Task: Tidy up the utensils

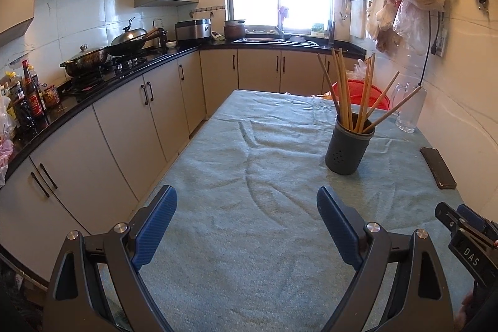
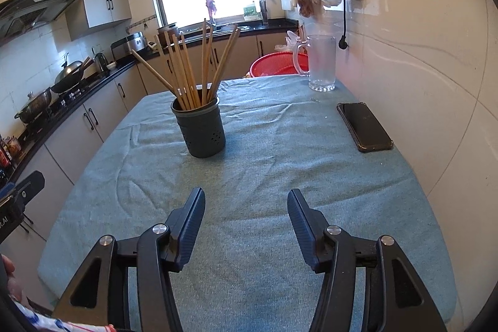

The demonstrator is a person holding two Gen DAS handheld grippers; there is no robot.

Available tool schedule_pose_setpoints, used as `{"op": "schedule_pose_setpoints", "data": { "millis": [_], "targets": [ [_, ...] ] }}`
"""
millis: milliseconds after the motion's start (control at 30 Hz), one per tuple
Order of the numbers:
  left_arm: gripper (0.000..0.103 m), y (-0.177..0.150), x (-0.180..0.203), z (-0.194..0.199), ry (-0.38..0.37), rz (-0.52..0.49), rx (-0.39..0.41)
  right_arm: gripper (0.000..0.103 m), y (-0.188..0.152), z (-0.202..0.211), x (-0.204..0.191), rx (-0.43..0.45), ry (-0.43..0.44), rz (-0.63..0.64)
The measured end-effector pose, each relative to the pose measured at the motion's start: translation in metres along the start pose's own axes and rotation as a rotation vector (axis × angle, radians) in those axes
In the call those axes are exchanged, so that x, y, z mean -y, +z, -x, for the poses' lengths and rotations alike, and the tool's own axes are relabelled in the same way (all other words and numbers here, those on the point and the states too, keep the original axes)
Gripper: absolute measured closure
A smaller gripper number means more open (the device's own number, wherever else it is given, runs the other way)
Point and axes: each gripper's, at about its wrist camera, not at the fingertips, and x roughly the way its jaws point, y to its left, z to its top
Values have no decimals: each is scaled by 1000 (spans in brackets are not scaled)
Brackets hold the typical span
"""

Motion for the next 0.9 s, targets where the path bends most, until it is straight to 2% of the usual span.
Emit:
{"op": "schedule_pose_setpoints", "data": {
  "millis": [167,267,333,433,600,700,900],
  "targets": [
    [12,-1,-1,5,-5,0,9,42,-2,6,-5,19,-13,20],
    [12,-1,-2,11,12,6,40,42,-2,10,-6,27,-17,22],
    [12,0,-4,17,45,12,78,42,-2,11,-6,31,-18,24],
    [2,1,-6,28,115,21,149,42,-3,14,-9,39,-21,30],
    [0,3,-11,51,185,33,281,41,-3,22,-12,72,-28,41],
    [0,5,-13,58,174,31,297,41,-3,25,-14,87,-31,46],
    [0,3,-19,65,105,70,309,41,-5,28,-17,102,-37,55]
  ]
}}
